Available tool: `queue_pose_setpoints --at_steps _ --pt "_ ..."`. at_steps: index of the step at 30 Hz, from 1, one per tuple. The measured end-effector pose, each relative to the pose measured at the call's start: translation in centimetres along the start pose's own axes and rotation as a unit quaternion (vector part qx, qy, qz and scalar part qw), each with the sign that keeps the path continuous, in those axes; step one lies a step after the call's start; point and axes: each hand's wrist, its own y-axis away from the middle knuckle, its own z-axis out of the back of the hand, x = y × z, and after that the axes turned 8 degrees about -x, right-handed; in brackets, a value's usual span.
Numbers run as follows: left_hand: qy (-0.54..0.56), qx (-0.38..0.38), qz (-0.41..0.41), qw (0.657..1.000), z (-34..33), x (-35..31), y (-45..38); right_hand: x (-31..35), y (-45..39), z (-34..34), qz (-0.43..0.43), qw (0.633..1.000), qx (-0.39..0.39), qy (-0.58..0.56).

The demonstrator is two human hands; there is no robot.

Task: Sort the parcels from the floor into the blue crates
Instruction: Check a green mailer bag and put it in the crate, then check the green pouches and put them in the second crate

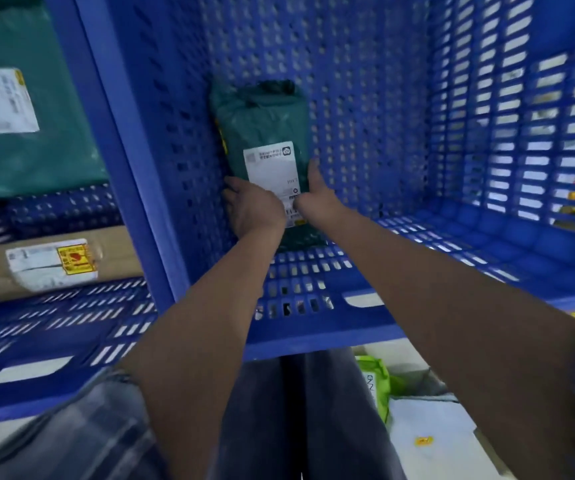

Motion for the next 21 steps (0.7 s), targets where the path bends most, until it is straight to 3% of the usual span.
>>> queue_pose_setpoints --at_steps 2,5,8,12,14,17,21 --pt "-0.096 -0.039 -0.122 0.987 0.1 0.2 1.2 -0.2 -0.2 -0.2 -0.01 1.0 0.016 0.002" --pt "-0.255 -0.033 -0.269 0.928 -0.4 0.7 2.5 0.0 0.1 0.6 -0.005 0.995 0.047 0.092" --pt "-0.387 0.045 -0.271 0.88 -0.6 0.9 2.7 0.0 0.9 2.1 0.004 0.985 0.064 0.158" --pt "-0.419 0.123 -0.25 0.864 1.1 -0.6 2.3 -0.7 2.8 4.1 -0.009 0.985 0.068 0.161" --pt "-0.423 0.157 -0.262 0.853 2.4 -1.4 1.6 -1.3 3.9 5.4 -0.045 0.992 0.054 0.109" --pt "-0.388 0.206 -0.27 0.857 4.6 -2.5 0.5 -1.9 5.7 8.1 -0.148 0.981 0.009 -0.124" --pt "-0.342 0.211 -0.264 0.877 6.8 -3.9 1.7 -2.9 9.4 12.5 -0.068 0.945 -0.05 -0.316"
